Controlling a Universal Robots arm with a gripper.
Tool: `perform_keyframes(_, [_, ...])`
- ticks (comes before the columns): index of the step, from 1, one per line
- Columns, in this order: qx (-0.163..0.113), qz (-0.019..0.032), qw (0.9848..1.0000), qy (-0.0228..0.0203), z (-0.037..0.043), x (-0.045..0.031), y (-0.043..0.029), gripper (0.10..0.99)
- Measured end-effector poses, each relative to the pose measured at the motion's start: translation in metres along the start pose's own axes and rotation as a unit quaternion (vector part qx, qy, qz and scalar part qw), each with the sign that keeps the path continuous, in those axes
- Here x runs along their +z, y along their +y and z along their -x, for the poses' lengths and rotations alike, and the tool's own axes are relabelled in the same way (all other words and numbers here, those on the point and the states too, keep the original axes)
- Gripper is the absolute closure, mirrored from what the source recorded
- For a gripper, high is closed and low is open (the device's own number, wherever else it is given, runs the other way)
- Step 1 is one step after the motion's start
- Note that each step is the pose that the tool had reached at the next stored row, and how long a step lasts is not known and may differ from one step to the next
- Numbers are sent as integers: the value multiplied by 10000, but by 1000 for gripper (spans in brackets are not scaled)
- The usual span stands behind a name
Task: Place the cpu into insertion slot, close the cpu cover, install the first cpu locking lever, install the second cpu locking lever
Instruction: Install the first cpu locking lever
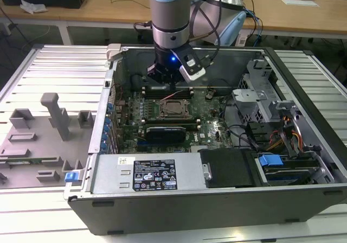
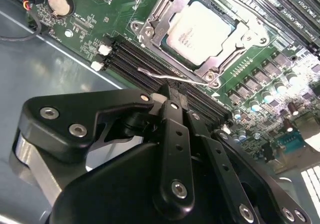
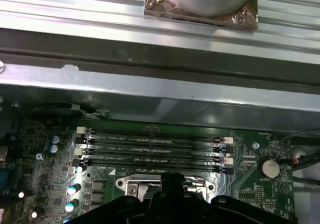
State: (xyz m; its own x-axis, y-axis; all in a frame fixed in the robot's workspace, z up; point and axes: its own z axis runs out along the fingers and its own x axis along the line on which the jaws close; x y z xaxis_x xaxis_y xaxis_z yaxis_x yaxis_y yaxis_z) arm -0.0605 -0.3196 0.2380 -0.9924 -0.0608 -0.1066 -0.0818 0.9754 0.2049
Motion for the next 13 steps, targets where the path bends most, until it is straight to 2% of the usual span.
perform_keyframes(3, [0,0,10000,0,-4,41,-9,980])
perform_keyframes(10, [6,-1,10000,-1,93,101,-28,980])
perform_keyframes(13, [10,-1,10000,-2,109,114,-22,980])
